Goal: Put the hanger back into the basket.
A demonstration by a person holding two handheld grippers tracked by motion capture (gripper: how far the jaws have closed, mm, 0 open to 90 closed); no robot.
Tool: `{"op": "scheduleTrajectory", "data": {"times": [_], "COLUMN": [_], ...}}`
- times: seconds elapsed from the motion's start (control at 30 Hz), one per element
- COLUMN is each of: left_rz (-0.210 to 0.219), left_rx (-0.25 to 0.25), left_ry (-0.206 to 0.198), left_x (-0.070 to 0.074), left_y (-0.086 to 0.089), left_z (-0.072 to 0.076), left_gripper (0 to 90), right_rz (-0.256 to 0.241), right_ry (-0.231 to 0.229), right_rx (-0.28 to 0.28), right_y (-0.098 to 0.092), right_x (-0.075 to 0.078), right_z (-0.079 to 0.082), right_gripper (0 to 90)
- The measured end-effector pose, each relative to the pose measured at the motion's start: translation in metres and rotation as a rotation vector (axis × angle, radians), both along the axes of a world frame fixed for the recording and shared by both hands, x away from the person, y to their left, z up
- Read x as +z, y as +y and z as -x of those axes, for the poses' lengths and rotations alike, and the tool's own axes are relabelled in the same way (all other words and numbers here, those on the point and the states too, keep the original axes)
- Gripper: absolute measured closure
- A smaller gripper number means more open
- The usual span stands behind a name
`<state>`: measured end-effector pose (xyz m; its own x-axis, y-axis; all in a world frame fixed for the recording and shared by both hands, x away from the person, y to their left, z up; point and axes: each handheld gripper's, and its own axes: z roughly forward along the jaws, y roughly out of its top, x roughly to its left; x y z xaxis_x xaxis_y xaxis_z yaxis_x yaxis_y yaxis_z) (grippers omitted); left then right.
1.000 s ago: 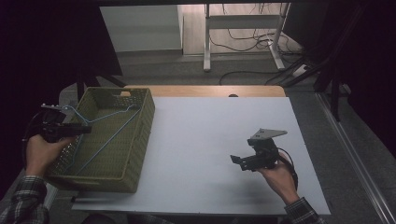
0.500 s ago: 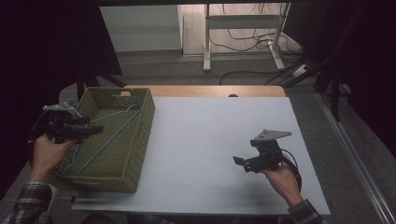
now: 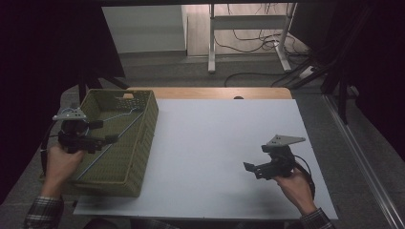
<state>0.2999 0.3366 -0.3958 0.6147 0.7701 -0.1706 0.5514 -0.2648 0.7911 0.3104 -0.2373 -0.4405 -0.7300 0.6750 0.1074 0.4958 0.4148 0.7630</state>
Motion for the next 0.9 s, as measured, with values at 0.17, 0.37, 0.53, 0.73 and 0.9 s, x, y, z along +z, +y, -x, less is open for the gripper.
{"op": "scheduleTrajectory", "data": {"times": [0.17,0.37,0.53,0.73,0.9], "left_rz": [0.001,0.013,0.047,0.052,0.070], "left_rx": [-0.027,-0.048,-0.079,-0.112,-0.127], "left_ry": [-0.020,-0.038,-0.055,-0.057,-0.050], "left_x": [0.001,0.000,-0.002,-0.010,-0.018], "left_y": [-0.017,-0.032,-0.050,-0.073,-0.086], "left_z": [0.007,0.013,0.021,0.033,0.041], "left_gripper": [3.7,1.8,0.5,0.0,0.0], "right_rz": [-0.001,-0.021,-0.023,-0.020,-0.028], "right_ry": [-0.001,-0.005,-0.014,-0.018,-0.022], "right_rx": [0.000,-0.003,-0.011,-0.013,-0.016], "right_y": [-0.002,-0.006,-0.012,-0.017,-0.021], "right_x": [0.001,0.004,0.004,0.003,0.003], "right_z": [0.006,0.014,0.019,0.025,0.030], "right_gripper": [0.0,0.0,0.0,0.0,0.0]}}
